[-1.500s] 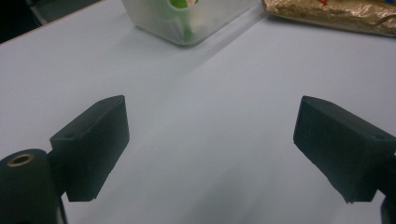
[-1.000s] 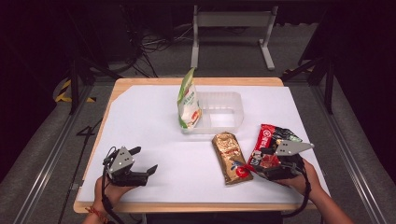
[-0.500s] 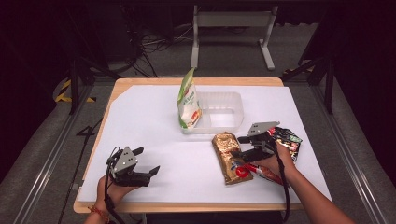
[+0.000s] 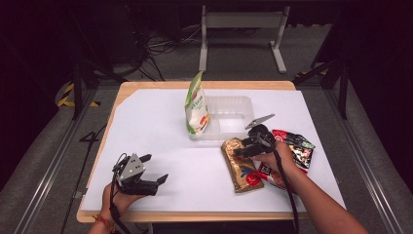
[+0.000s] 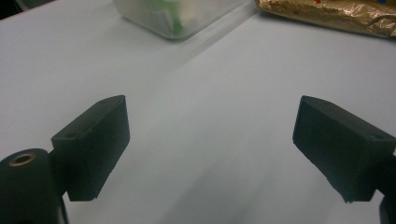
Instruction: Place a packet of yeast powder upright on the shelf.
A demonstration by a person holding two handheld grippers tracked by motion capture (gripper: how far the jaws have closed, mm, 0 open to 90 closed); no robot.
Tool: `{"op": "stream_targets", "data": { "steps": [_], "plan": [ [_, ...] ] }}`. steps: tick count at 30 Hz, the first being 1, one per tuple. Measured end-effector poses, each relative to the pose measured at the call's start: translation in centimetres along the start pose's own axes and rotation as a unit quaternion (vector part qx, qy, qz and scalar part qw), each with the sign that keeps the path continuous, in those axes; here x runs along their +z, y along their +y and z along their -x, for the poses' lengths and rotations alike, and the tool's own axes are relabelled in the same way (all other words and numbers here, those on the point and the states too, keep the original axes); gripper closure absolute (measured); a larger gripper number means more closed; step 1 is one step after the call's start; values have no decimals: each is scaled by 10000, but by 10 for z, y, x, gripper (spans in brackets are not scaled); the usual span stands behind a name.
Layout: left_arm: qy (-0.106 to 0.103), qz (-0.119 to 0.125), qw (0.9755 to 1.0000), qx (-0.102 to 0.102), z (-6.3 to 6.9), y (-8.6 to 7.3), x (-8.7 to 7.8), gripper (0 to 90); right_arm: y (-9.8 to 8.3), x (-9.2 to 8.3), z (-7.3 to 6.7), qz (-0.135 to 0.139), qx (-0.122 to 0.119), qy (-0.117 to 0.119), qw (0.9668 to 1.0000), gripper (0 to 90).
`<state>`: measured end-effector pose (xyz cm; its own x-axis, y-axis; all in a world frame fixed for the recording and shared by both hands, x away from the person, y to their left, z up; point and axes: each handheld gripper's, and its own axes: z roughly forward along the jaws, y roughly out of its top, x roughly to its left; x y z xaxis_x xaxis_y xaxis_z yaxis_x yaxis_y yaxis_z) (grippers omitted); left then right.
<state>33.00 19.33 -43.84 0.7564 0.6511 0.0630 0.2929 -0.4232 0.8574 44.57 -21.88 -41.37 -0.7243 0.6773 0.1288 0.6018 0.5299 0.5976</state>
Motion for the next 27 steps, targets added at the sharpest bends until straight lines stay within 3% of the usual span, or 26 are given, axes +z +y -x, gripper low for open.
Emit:
{"op": "stream_targets", "data": {
  "steps": [4, 8, 12, 18, 21, 27],
  "plan": [
    [-25, -7, 10000, 40, 1, 0, 1, 116, 5, 5, 5, -87, 244, -55, 9996, 293],
    [-41, -76, 9999, 70, 1, 0, 3, 114, 6, 12, 14, -222, 674, 296, 9970, 277],
    [-90, -131, 9998, 133, 2, 0, 5, 113, 9, 16, 15, -311, 754, 453, 9956, 278],
    [-119, -192, 9996, 188, 2, 0, 7, 113, 9, 16, 20, -173, 870, 699, 9936, 498],
    [-98, -190, 9997, 149, 1, 0, 6, 116, 6, 11, 22, 14, 934, 699, 9932, 674],
    [-75, -173, 9998, 93, -2, -1, 5, 119, 6, 5, 16, 142, 800, 823, 9933, 772]
  ]
}}
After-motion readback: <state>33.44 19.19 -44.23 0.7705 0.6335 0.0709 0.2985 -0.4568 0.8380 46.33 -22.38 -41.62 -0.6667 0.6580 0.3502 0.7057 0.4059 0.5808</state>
